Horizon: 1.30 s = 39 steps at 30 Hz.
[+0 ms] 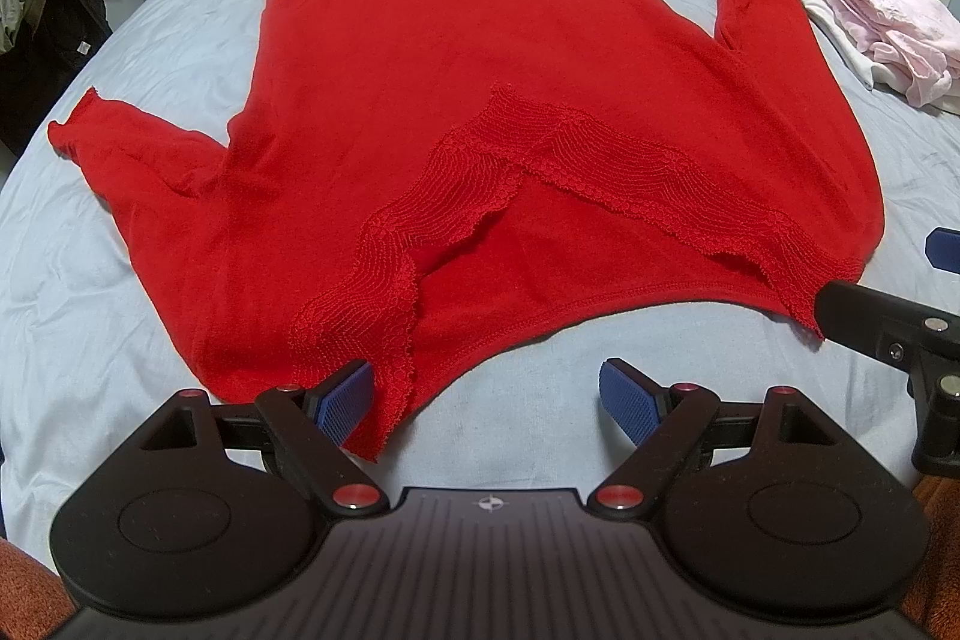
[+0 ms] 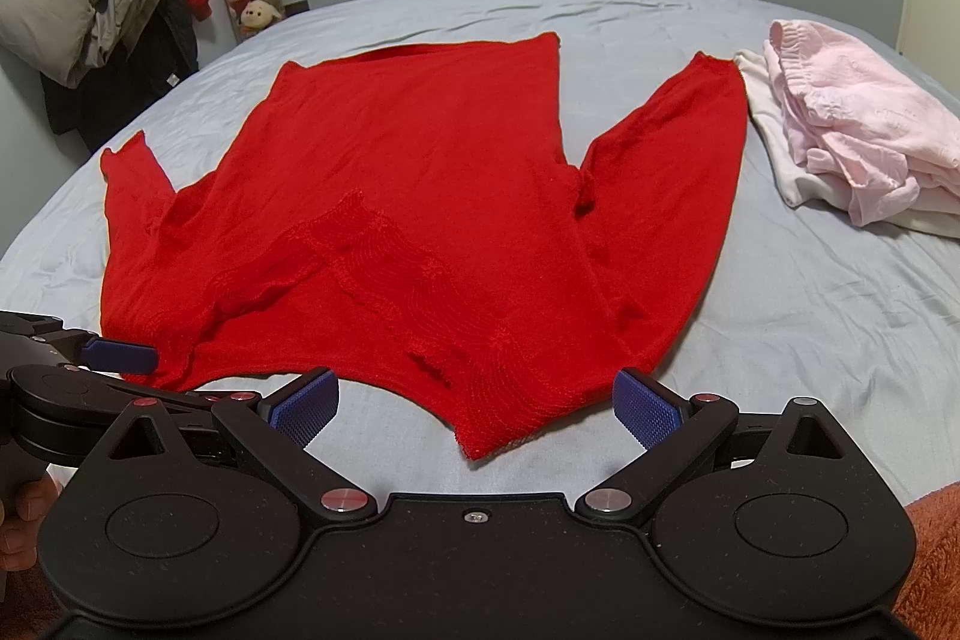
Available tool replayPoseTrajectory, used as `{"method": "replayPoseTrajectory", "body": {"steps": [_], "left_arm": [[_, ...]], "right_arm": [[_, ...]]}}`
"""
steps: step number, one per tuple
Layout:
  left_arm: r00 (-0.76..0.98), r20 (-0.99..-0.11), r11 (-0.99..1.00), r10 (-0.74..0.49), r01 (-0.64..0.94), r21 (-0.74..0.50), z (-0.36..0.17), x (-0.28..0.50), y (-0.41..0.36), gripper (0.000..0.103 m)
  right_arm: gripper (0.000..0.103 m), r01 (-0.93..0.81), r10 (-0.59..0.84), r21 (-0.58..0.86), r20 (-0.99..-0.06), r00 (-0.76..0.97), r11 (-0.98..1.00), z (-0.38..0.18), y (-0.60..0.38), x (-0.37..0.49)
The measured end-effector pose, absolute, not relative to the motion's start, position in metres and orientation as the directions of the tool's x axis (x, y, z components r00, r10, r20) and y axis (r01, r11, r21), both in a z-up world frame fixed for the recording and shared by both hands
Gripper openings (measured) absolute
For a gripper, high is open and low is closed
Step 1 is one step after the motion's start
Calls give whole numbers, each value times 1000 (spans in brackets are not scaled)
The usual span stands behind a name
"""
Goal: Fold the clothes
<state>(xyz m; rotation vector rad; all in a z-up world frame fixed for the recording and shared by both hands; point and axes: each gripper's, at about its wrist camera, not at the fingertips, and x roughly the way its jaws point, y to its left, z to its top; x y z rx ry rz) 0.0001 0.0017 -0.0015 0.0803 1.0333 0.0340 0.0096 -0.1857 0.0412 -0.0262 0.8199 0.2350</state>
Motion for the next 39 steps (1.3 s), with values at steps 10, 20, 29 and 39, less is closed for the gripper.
{"method": "replayPoseTrajectory", "body": {"steps": [10,20,29,39], "left_arm": [[510,-858,997,66,10,83,-2,0,2,82],[507,-859,997,70,-6,78,-2,2,3,82],[516,-856,999,42,-23,36,14,3,15,82],[525,-842,992,123,-32,125,54,38,77,81]], "right_arm": [[98,-217,197,67,-727,657,974,42,-186,10],[98,-214,195,70,-738,646,974,41,-185,11],[98,-212,246,148,-778,578,966,44,-193,22],[98,-244,264,149,-789,554,958,66,-207,62]]}}
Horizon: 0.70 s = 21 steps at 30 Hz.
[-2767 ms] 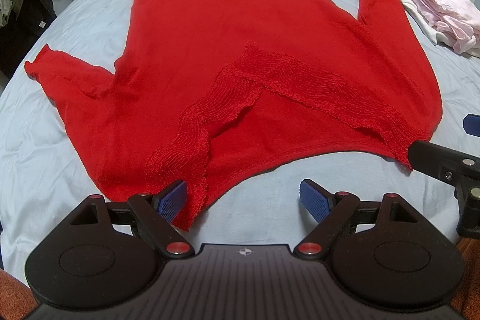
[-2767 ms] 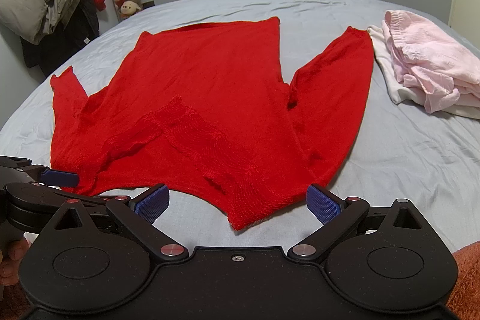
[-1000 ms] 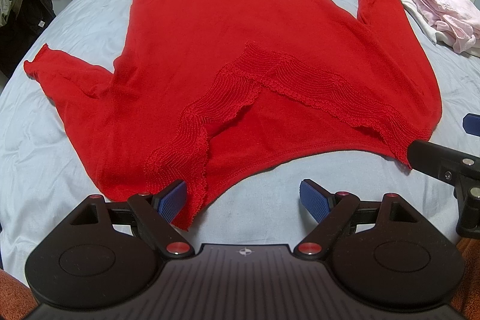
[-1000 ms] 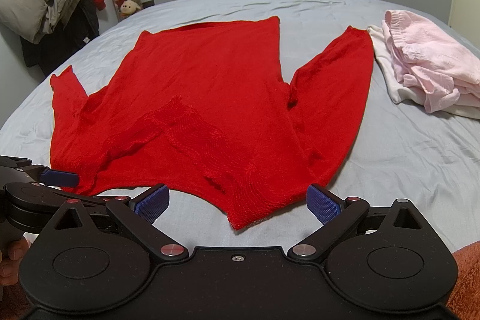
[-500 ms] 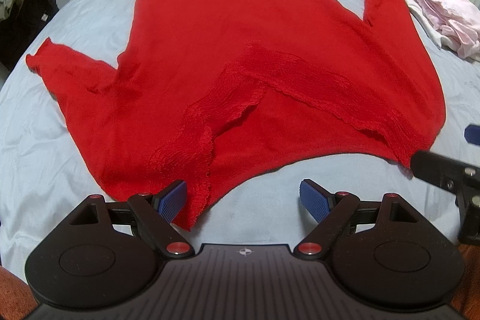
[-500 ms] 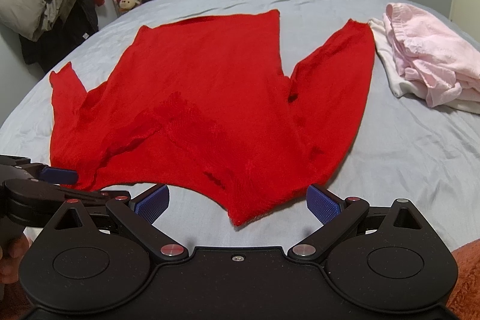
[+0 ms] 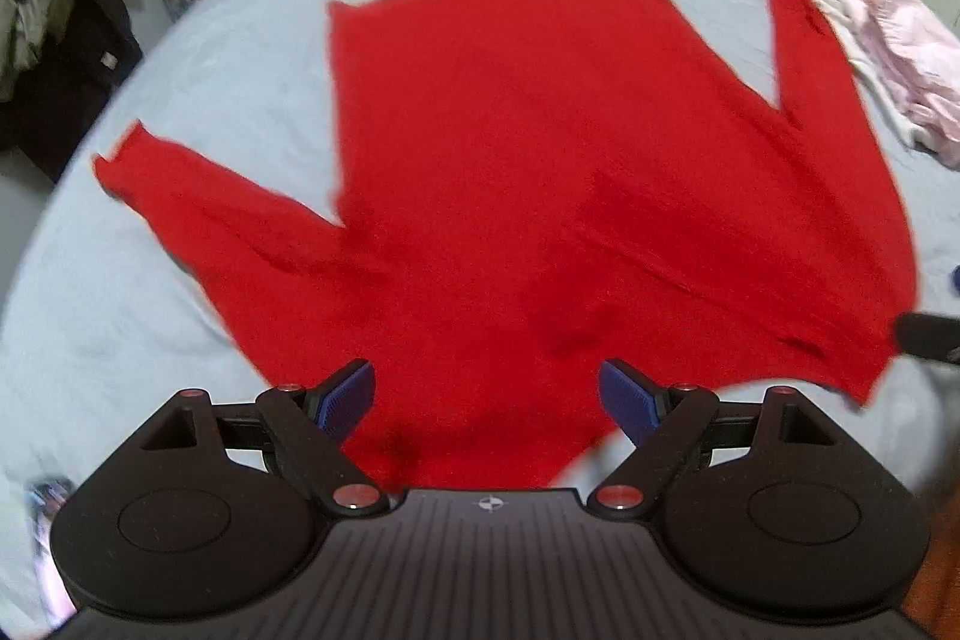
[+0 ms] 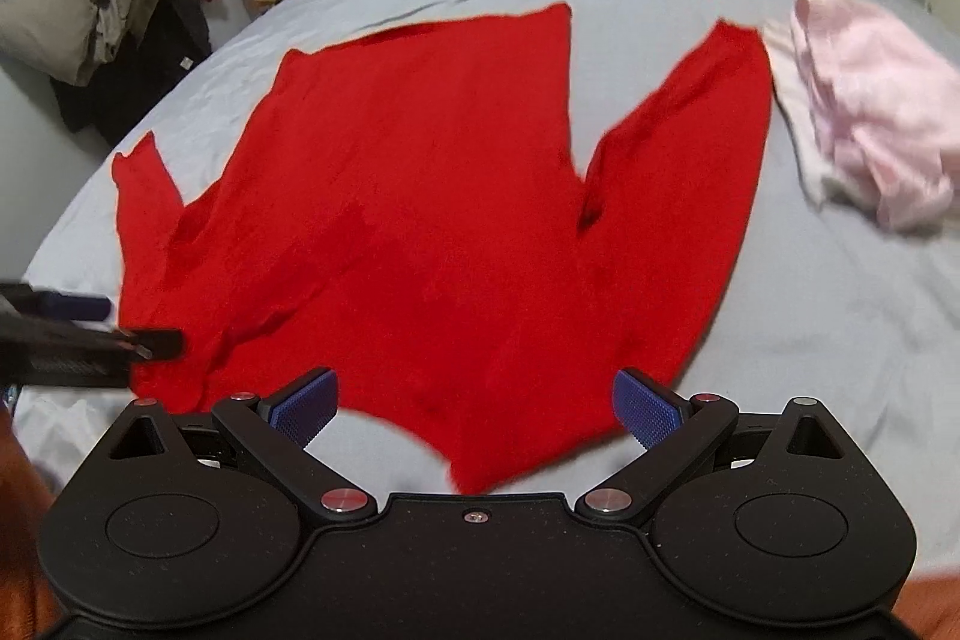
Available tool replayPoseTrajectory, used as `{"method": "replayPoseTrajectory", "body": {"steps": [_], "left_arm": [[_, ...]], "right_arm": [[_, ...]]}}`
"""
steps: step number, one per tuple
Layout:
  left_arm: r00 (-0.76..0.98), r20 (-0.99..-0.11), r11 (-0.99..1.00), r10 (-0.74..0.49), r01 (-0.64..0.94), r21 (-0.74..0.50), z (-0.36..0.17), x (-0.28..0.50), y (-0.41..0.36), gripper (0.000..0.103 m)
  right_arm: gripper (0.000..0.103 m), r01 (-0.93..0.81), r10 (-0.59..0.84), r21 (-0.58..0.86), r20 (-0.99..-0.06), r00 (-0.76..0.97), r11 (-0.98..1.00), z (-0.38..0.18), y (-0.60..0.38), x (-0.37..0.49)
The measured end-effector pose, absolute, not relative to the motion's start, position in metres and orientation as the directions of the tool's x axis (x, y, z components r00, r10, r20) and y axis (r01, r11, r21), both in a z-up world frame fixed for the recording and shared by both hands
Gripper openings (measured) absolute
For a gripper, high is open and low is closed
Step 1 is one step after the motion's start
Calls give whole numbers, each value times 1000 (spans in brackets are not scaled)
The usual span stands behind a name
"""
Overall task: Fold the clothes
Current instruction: 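Move the left tool to one sleeve cuff while the right tool approaches the other cuff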
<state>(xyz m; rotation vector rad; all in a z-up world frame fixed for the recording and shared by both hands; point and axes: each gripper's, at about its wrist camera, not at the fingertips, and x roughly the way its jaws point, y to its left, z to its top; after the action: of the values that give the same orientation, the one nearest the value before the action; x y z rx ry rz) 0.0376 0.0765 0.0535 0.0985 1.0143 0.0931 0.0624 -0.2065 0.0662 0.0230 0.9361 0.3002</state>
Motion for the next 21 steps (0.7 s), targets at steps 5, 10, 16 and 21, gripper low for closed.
{"method": "replayPoseTrajectory", "body": {"steps": [5,10,16,21], "left_arm": [[514,-849,992,124,-82,96,69,65,129,81],[520,-839,987,158,-113,116,79,95,176,80],[491,-842,975,222,-135,178,80,147,237,78],[428,-876,970,221,-187,154,68,192,294,78]], "right_arm": [[97,-225,271,174,-802,533,959,74,-229,103],[96,-203,259,177,-820,511,963,80,-254,161],[89,-170,210,142,-841,499,975,81,-281,244],[89,-163,150,81,-865,480,983,81,-292,306]]}}
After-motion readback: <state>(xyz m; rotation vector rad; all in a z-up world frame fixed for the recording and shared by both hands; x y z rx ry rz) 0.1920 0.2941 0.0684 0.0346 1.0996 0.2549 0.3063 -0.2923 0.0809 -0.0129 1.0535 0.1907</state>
